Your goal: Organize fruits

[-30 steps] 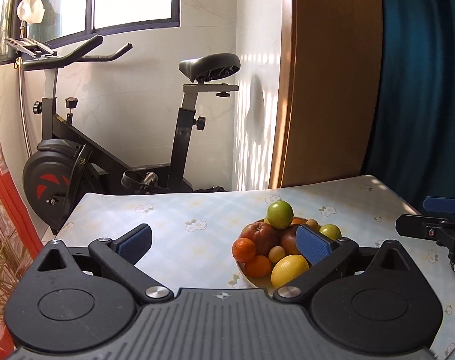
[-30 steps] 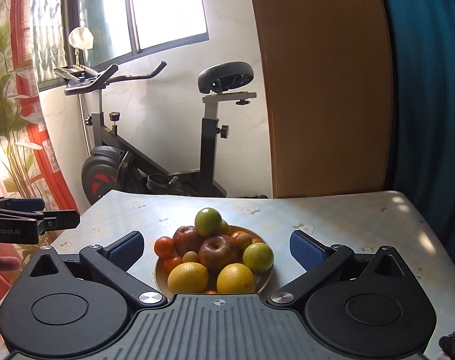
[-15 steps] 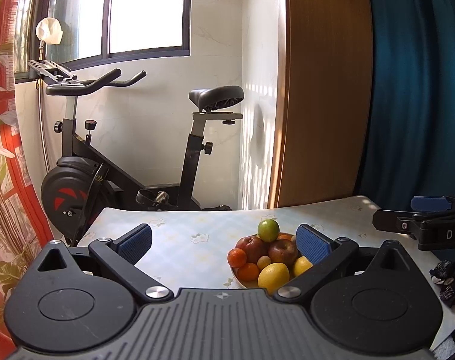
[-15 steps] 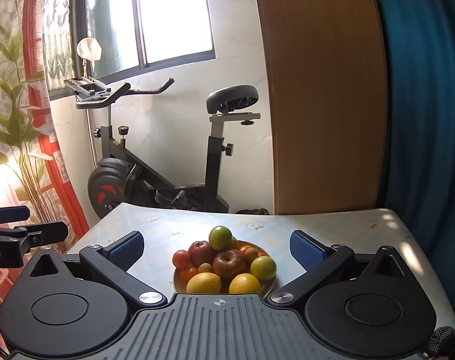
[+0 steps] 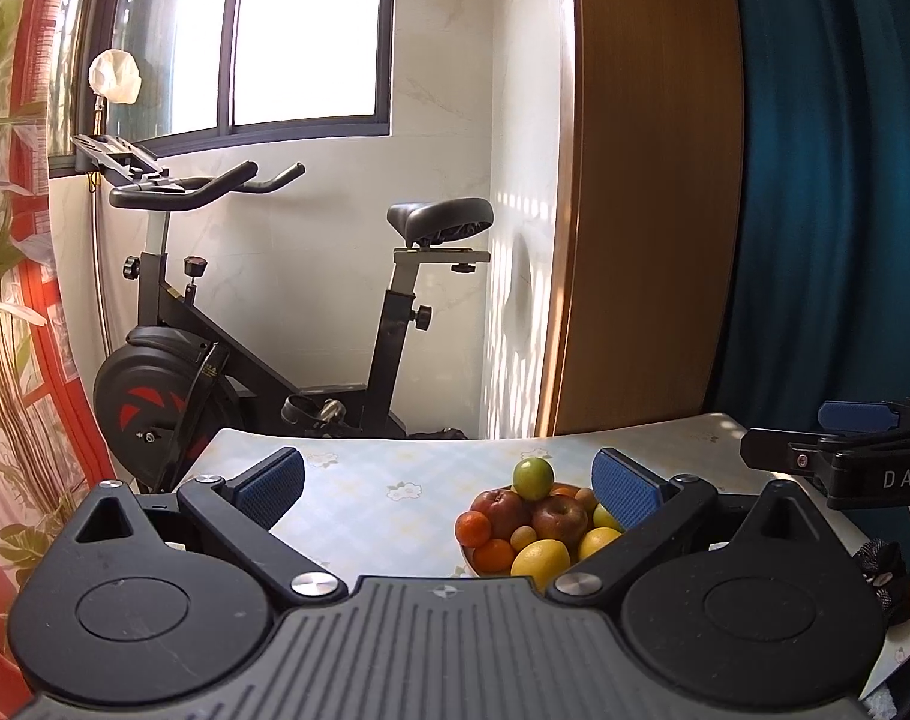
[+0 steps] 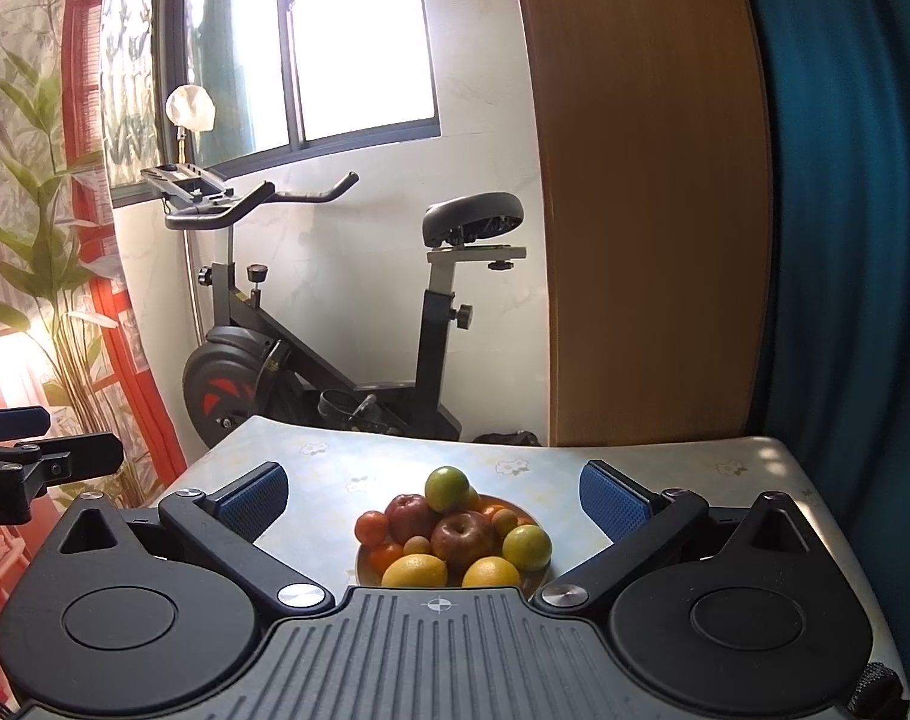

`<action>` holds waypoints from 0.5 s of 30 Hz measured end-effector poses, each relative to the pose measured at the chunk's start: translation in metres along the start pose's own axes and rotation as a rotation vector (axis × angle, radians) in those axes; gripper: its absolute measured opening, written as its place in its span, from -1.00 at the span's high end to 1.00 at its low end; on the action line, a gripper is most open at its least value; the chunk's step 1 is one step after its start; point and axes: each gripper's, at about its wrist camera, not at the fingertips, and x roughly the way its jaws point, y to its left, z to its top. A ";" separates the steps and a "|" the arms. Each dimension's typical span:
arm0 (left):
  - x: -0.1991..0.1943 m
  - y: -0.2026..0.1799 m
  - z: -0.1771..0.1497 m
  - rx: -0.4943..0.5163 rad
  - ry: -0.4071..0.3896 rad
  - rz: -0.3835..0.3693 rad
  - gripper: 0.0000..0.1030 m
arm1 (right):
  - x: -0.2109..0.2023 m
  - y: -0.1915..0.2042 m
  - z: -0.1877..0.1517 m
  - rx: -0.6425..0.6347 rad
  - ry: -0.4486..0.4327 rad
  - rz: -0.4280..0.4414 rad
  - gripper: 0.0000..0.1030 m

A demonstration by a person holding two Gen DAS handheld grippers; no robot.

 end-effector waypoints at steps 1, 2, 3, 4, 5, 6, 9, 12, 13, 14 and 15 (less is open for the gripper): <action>-0.001 -0.001 0.000 0.001 -0.002 0.001 -1.00 | -0.001 0.000 0.001 -0.001 -0.001 0.000 -1.00; -0.001 -0.001 0.000 -0.001 -0.001 0.002 -1.00 | -0.001 0.000 0.001 -0.002 -0.003 0.000 -1.00; -0.001 -0.001 0.000 -0.004 0.001 0.001 -1.00 | -0.001 0.001 0.001 -0.003 -0.005 0.000 -1.00; -0.001 0.000 0.000 -0.007 0.002 -0.001 -1.00 | -0.002 0.001 0.002 -0.004 -0.005 0.000 -1.00; -0.001 0.000 0.000 -0.008 0.002 -0.001 -1.00 | -0.002 0.001 0.002 -0.004 -0.004 -0.001 -1.00; -0.002 0.000 0.000 -0.009 0.001 0.001 -1.00 | -0.002 0.001 0.002 -0.003 -0.005 -0.001 -1.00; -0.003 0.001 0.001 -0.009 -0.001 0.006 -1.00 | -0.002 0.001 0.002 -0.002 -0.004 -0.001 -1.00; -0.004 0.001 0.001 -0.013 0.001 0.003 -1.00 | -0.002 0.001 0.002 -0.002 -0.006 -0.001 -1.00; -0.004 0.001 0.002 -0.014 0.001 0.002 -1.00 | -0.003 0.001 0.002 -0.002 -0.007 -0.002 -1.00; -0.005 0.001 0.002 -0.014 0.001 0.001 -1.00 | -0.003 0.001 0.002 -0.001 -0.008 -0.002 -1.00; -0.005 0.001 0.002 -0.014 0.000 0.002 -1.00 | -0.005 0.001 0.000 -0.001 -0.011 -0.003 -1.00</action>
